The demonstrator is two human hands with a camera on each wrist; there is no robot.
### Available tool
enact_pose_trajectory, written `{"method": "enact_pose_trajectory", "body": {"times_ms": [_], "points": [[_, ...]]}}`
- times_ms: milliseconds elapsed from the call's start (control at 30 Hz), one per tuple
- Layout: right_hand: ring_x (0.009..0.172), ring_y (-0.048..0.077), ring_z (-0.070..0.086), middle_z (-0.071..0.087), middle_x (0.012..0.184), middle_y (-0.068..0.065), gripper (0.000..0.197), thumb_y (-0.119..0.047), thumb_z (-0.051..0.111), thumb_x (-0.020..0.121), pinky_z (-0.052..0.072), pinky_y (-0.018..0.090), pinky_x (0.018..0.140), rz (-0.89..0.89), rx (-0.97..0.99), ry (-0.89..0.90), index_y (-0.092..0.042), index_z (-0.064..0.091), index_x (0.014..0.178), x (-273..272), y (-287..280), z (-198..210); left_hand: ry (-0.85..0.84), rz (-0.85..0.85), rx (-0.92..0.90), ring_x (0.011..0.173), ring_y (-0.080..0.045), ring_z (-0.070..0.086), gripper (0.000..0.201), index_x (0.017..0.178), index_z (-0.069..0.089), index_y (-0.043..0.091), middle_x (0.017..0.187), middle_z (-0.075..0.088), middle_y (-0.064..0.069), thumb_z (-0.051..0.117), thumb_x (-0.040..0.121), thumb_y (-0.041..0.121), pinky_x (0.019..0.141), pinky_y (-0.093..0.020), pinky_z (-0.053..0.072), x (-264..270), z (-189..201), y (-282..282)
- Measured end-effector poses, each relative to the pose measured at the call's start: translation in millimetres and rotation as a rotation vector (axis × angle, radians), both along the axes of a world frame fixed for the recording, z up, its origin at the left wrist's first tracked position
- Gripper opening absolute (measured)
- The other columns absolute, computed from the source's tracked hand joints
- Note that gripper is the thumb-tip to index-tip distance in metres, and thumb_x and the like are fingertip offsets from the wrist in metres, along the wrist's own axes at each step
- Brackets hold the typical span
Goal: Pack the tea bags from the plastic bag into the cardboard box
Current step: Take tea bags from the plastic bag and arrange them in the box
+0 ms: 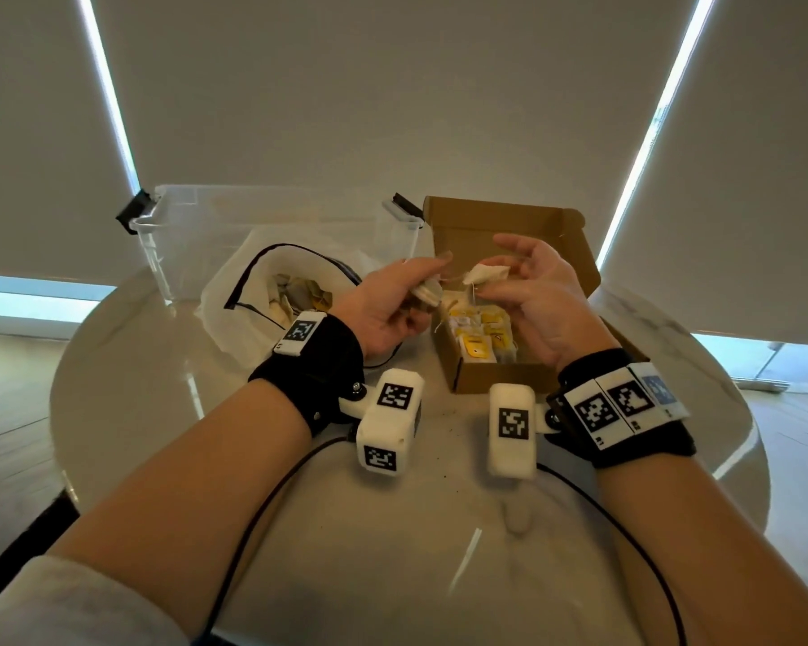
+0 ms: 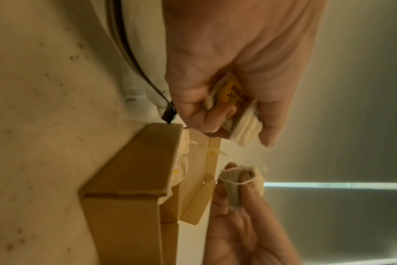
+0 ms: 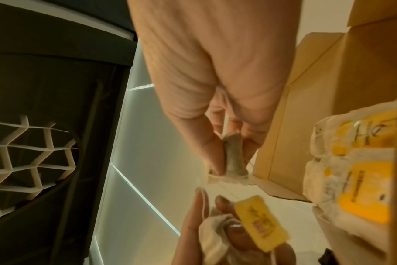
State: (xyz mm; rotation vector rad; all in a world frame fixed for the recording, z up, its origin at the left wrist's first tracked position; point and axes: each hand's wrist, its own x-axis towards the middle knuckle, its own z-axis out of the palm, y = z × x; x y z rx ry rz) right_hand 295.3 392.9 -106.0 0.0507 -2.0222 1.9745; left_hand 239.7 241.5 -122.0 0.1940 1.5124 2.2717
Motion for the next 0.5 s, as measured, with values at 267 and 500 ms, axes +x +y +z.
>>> {"method": "enact_pose_trajectory", "body": {"times_ms": [267,500], "points": [[0.072,0.007,0.069,0.067,0.101,0.008,0.024,-0.003,0.061,0.087,0.051,0.017,0.055,-0.026,-0.124,0.044,-0.011,0.059,0.11,0.2,4.9,0.5,0.394,-0.206,-0.43,0.065,-0.009,0.059,0.026,0.103,0.063,0.023,0.075,0.066,0.004,0.058,0.088,0.043,0.061,-0.024,0.047,14.2,0.3,2.3],[0.086,0.011,0.067,0.065,0.103,0.003,0.025,-0.002,0.06,0.087,0.053,0.02,0.065,-0.103,-0.086,0.055,-0.02,0.06,0.103,-3.7,15.6,-0.8,0.41,-0.092,-0.384,0.058,-0.004,0.06,0.013,0.08,0.06,0.017,0.065,0.064,0.005,0.062,0.089,0.027,0.056,-0.019,0.049,15.3,5.5,-2.6]]}}
